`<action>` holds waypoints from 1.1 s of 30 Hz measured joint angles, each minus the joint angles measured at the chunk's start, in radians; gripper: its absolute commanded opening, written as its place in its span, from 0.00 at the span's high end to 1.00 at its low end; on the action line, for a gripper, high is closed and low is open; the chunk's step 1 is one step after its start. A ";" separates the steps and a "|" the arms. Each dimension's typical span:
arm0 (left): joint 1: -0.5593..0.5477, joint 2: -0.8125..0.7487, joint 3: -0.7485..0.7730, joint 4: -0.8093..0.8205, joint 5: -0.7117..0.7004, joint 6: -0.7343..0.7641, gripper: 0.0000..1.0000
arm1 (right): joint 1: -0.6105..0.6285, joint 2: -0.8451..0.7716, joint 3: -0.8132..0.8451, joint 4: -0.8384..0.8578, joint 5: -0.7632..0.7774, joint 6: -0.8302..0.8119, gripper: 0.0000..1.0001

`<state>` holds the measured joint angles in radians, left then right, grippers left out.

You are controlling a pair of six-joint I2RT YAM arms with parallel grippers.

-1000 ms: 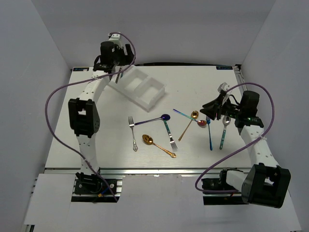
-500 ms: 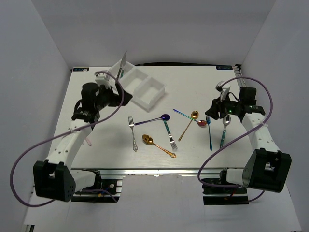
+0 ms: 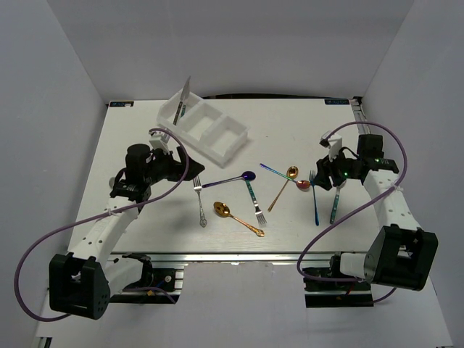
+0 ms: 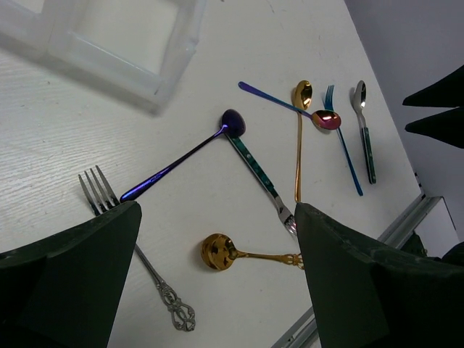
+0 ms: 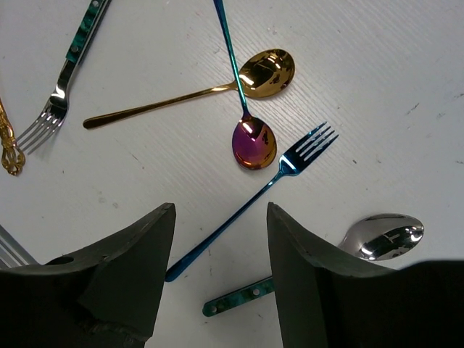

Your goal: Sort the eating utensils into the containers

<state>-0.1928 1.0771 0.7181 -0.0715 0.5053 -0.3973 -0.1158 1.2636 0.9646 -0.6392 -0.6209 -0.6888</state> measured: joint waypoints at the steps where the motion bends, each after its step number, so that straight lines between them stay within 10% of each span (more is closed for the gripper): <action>1: -0.002 0.000 0.000 0.001 0.003 -0.003 0.02 | 0.000 0.005 0.000 -0.003 0.006 -0.002 0.40; 19: -0.032 -0.001 0.000 0.003 0.004 -0.011 0.02 | -0.001 0.002 -0.038 -0.010 0.362 0.067 0.39; 33: -0.032 0.013 0.000 0.001 -0.016 0.009 0.02 | -0.002 0.006 -0.063 0.022 0.269 0.106 0.38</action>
<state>-0.2249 1.0897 0.7181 -0.0704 0.4892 -0.3885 -0.1177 1.2697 0.9012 -0.6170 -0.3519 -0.5827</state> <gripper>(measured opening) 0.981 0.615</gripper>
